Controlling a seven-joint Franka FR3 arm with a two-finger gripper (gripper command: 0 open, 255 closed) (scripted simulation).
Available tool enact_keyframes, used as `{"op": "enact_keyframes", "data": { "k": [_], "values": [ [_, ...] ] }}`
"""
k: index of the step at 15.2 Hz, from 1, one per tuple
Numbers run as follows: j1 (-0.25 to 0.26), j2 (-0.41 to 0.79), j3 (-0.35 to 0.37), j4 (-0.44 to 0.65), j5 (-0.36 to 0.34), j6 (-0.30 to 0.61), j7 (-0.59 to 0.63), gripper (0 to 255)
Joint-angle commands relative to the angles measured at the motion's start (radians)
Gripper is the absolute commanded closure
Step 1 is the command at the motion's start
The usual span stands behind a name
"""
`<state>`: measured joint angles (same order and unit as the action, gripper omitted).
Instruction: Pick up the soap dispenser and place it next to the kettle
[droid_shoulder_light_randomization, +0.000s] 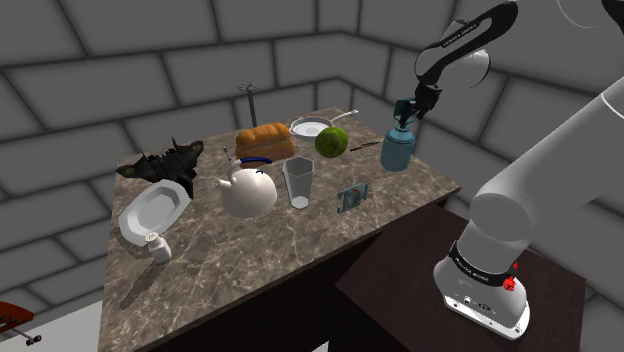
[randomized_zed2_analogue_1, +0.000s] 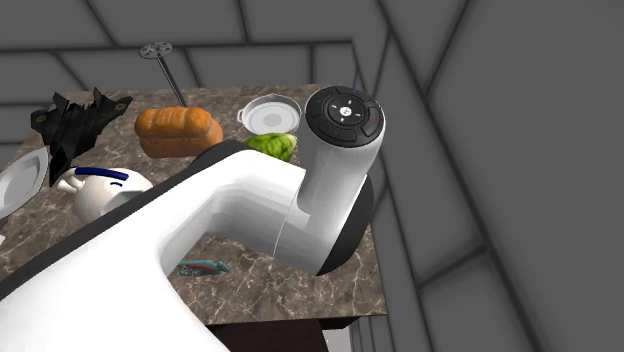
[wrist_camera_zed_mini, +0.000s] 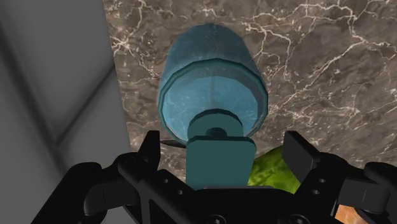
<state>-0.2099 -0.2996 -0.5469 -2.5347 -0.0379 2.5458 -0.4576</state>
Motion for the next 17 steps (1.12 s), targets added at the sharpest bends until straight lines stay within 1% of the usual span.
{"op": "enact_keyframes", "data": {
  "k": [1, 6, 7, 16, 17],
  "values": [
    [0.003, 0.006, -0.002, -0.002, 0.004, 0.008, -0.003, 0],
    [0.003, 0.006, -0.002, -0.002, 0.004, 0.008, -0.003, 0],
    [0.003, 0.006, -0.002, -0.002, 0.004, 0.008, -0.003, 255],
    [0.003, 0.006, -0.002, -0.002, 0.004, 0.008, -0.003, 255],
    [-0.001, -0.003, 0.002, 0.005, -0.002, -0.007, 0.003, 255]
  ]
}}
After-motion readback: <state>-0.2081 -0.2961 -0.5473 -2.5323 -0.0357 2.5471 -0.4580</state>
